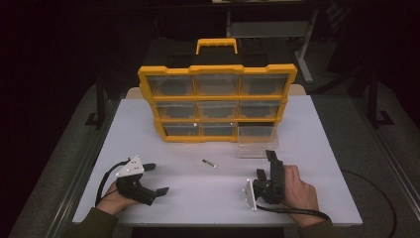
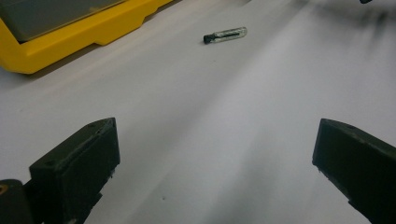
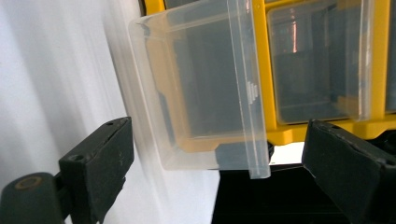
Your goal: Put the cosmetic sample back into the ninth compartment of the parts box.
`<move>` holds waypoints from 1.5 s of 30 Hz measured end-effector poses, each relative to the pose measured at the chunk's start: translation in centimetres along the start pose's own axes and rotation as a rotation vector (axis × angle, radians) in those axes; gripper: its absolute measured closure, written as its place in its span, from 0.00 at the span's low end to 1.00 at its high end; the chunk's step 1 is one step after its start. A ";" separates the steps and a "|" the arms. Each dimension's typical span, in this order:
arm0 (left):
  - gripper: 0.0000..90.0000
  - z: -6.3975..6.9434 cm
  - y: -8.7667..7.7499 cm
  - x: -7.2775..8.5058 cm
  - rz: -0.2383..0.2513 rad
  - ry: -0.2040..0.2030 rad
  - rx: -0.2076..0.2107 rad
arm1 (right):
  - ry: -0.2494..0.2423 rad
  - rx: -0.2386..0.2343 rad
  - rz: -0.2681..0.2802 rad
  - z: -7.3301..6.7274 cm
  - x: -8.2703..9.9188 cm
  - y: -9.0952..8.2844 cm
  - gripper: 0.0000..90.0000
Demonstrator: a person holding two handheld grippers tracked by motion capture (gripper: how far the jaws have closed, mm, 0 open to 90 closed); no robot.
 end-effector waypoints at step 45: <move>0.01 0.0 0.2 0.1 0.001 -0.006 0.003 | 0.452 -0.257 -0.022 0.1 0.4 0.2 0.10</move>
Point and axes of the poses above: each handheld gripper's, and its own axes: y roughly forward along the jaws, x roughly out of its underside, z roughly to its right, the point moved 3 cm from there along y, roughly forward along the jaws, and after that the axes turned 4 degrees about -y, right-handed, at the moved point
